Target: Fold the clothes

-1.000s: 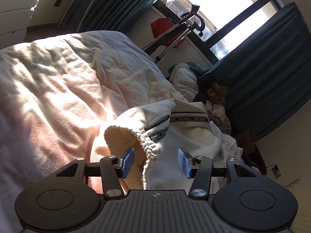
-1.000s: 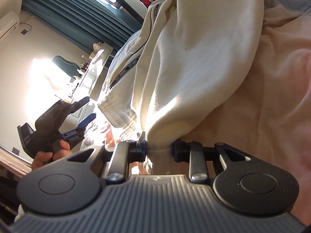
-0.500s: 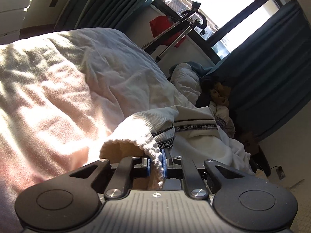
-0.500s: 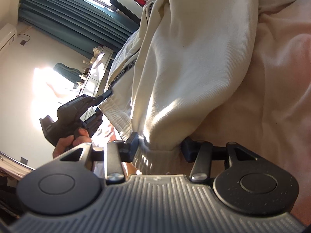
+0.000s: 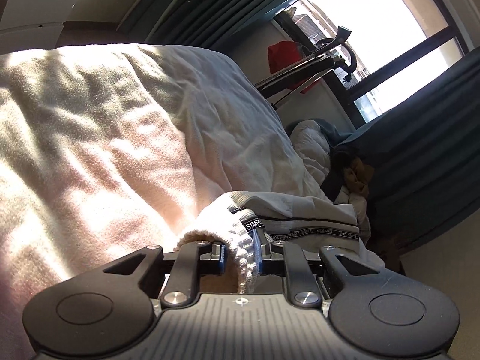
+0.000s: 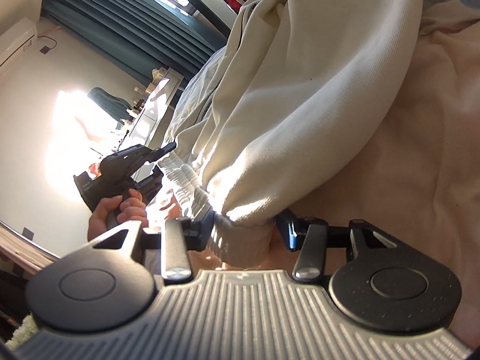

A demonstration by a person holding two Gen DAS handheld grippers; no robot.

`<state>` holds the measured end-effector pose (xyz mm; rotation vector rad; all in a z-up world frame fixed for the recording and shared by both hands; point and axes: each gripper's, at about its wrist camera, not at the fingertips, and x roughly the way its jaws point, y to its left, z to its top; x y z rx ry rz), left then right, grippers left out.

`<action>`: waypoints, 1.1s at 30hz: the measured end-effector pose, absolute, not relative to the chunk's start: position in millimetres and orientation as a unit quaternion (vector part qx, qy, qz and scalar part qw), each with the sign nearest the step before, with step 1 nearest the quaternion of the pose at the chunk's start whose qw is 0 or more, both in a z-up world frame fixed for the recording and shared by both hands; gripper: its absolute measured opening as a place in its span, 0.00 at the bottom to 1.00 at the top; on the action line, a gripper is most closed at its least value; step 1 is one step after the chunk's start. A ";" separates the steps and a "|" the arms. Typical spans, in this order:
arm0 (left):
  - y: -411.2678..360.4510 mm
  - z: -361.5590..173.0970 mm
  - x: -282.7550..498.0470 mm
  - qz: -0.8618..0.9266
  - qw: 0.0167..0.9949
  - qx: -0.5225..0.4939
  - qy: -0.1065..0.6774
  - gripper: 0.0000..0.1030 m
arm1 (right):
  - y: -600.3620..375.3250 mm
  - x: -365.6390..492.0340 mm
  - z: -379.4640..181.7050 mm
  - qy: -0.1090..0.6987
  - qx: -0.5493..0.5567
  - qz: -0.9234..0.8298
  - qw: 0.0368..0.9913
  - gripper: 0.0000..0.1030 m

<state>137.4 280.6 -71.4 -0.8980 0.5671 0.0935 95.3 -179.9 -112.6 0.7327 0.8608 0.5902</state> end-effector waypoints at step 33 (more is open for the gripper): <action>268.2 -38.3 136.4 0.080 0.890 -0.362 0.265 0.22 | -179.3 100.2 -121.9 0.409 0.365 0.271 0.791 0.24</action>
